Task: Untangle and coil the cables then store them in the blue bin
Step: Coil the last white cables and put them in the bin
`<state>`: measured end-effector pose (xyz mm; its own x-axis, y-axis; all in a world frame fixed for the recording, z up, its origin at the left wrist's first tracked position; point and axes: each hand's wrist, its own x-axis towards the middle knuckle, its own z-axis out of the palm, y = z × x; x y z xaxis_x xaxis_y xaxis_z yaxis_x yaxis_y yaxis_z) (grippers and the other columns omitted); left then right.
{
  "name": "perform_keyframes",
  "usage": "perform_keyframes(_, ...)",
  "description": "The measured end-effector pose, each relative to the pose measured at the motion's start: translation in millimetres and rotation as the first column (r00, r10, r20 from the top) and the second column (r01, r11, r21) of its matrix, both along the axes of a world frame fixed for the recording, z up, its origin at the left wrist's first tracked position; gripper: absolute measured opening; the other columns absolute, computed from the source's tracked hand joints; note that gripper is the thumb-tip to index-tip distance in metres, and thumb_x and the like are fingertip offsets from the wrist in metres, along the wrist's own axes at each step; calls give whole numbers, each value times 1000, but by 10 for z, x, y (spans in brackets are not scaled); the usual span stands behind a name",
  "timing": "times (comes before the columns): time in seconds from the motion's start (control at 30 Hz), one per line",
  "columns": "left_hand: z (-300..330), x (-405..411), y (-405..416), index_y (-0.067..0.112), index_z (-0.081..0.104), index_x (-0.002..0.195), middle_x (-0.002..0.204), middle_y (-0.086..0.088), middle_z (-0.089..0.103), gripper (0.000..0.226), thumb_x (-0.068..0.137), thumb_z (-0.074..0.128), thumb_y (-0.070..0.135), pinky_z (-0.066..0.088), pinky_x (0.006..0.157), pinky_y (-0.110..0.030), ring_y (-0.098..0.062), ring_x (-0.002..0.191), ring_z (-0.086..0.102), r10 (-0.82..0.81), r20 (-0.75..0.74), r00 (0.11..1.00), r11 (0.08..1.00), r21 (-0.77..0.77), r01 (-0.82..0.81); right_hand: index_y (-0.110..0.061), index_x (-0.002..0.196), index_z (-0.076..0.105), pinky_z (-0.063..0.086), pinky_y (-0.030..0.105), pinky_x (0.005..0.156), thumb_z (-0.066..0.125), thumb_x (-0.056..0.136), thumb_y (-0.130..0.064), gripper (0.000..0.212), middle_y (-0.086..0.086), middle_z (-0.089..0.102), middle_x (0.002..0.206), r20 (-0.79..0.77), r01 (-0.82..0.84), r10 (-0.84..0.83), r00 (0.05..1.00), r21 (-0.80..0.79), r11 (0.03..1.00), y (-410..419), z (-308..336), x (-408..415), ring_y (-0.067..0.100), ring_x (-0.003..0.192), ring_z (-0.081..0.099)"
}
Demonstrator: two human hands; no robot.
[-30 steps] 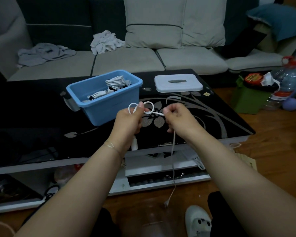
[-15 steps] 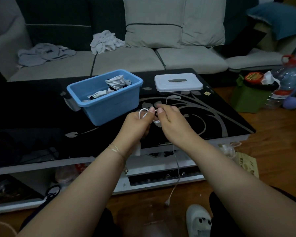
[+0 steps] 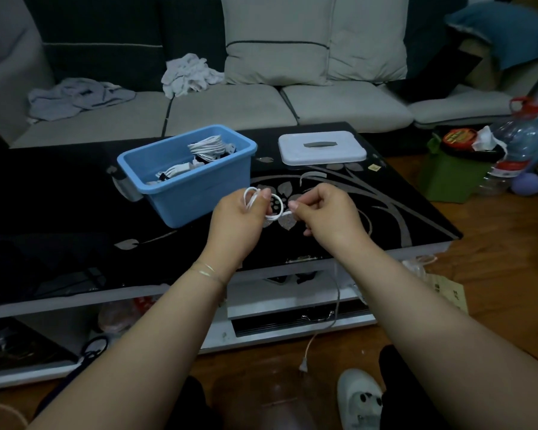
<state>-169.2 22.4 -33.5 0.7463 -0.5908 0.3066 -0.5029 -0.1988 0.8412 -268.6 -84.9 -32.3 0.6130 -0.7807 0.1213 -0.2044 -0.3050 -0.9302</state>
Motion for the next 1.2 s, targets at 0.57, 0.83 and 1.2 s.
perform_keyframes(0.57,56,-82,-28,19,37,52,47,5,40,46,93,56,29,27,48,-28,-12,49,37,51,101,994,996,61,-58,-10,105,61,54,23,74,59,92,-6,14,2,66,82,268,-271,224,937,153,950,190,151,-43,5,69,61)
perform_keyframes(0.83,41,-53,-19,22,46,46,41,9,31,49,93,57,19,20,39,-19,-8,38,24,-99,-463,881,989,-145,35,-16,85,66,47,14,74,66,85,-1,15,-5,68,84,116,-346,345,931,-13,938,184,183,-88,-5,72,60)
perform_keyframes(1.2,-56,8,-59,10,48,56,42,5,33,42,92,60,28,20,42,-21,-10,39,26,-60,-446,893,997,-78,28,-15,91,73,38,25,75,71,82,-32,19,-2,47,97,-204,-223,114,972,-661,717,99,80,-60,15,94,48)
